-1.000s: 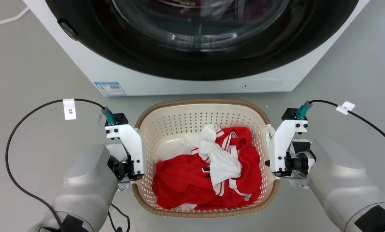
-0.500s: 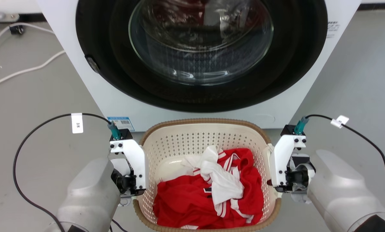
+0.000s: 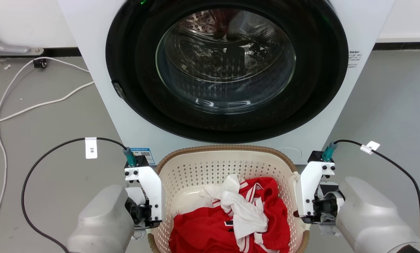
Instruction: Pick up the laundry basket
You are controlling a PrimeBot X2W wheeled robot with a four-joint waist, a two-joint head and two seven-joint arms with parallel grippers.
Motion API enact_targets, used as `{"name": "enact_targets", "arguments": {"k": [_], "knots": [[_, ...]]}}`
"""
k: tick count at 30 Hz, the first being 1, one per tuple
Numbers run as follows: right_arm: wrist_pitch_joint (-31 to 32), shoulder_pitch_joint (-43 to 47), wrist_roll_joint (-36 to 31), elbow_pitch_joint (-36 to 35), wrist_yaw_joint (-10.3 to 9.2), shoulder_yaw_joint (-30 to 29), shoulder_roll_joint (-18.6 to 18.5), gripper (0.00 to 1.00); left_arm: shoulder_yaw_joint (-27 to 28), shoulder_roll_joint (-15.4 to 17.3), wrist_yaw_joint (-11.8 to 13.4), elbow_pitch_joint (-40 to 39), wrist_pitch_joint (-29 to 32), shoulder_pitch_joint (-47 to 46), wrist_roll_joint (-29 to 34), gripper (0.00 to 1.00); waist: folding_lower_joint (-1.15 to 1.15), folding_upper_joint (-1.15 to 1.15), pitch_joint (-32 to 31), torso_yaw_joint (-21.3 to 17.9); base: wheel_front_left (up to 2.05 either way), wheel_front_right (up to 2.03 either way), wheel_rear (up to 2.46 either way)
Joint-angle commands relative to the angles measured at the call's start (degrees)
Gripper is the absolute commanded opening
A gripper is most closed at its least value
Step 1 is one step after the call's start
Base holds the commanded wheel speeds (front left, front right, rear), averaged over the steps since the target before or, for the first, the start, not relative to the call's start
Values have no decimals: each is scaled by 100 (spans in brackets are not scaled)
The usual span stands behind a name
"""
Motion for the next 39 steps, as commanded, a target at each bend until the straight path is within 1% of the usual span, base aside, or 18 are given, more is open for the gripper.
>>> {"name": "enact_targets", "arguments": {"k": [1, 14, 23, 39], "knots": [[-25, 71, 81, -80, 106, 2, 164, 0, -25, -190, -74, -69, 4, 61, -51, 0, 1, 0, -25, 12, 0, 0, 0], [-75, 260, 162, -53, 106, 21, 228, 0, -141, -168, -74, -65, -54, 159, -152, 0, 1, 0, -153, 14, 0, 0, 0], [-191, 301, 178, -42, 106, 53, 215, 0, -203, -174, -74, -50, -104, 182, -229, 0, 1, 0, -191, 34, 0, 0, 0], [-204, 342, 245, -32, 107, 94, 203, 0, -287, -181, -75, -39, -171, 217, -349, 0, 1, 0, -217, 24, 0, 0, 0]]}}
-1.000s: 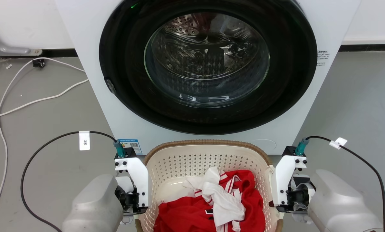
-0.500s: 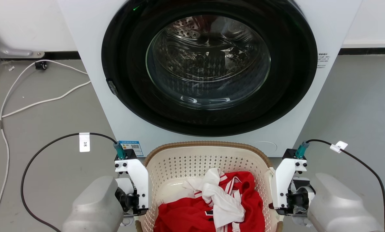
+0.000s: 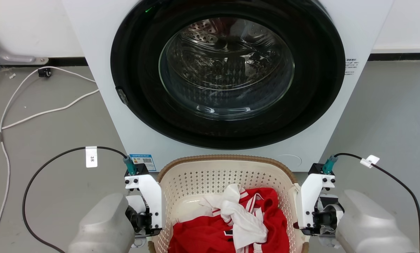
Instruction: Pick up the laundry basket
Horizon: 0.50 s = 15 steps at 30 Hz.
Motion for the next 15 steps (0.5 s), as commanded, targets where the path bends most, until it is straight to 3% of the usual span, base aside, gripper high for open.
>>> {"name": "enact_targets", "arguments": {"k": [1, 15], "knots": [[-8, 47, 92, -80, 107, -2, 183, 0, 15, -188, -73, -78, -33, 44, -64, 0, 0, 0, 2, 2, 0, 0, 0], [69, 48, 132, -74, 107, 25, 169, 0, -104, -245, -74, -73, -41, 50, -144, 0, 0, 0, -17, 19, 0, 0, 0]]}}
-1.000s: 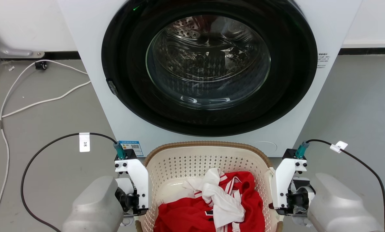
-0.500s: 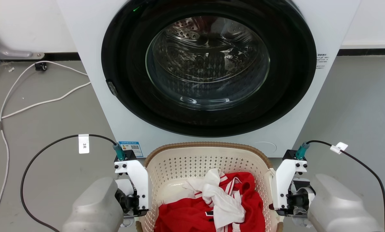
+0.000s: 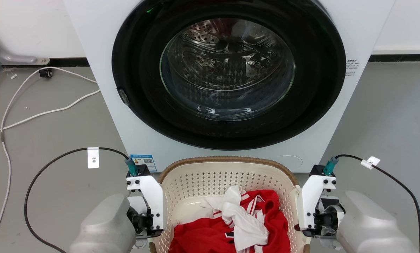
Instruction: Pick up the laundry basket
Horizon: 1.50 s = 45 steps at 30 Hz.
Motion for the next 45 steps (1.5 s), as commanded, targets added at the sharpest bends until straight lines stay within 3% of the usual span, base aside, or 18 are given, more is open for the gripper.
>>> {"name": "enact_targets", "arguments": {"k": [1, 45], "knots": [[19, 24, 85, -88, 107, -4, 186, 0, -9, -219, -74, -89, -30, 42, -56, 0, 0, 0, 3, 2, 0, 0, 0], [205, 154, 42, -80, 108, -170, 158, 0, -304, -160, -72, -37, -461, -48, -214, 0, 0, 0, 1, -15, 0, 0, 0]]}}
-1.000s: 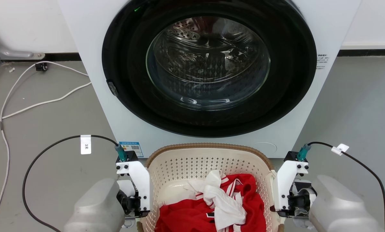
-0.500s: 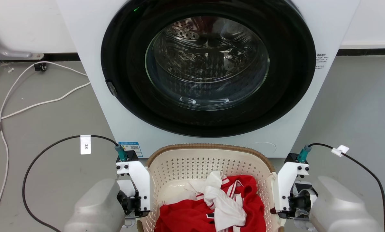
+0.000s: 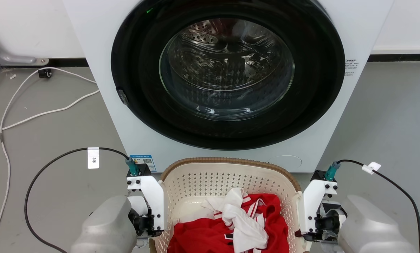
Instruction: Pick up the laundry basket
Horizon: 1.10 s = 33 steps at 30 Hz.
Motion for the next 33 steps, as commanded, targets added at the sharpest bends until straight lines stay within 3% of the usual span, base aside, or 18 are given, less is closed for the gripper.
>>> {"name": "enact_targets", "arguments": {"k": [1, 33], "knots": [[26, 44, -7, -85, 106, -26, 174, 0, -4, -156, -70, -68, -55, -49, -49, 0, 0, 0, 2, -1, 0, 0, 0], [61, 71, -153, -84, 102, -201, 211, 0, -178, -134, -66, -31, -153, -38, -176, 0, 0, 0, 30, -3, 0, 0, 0]]}}
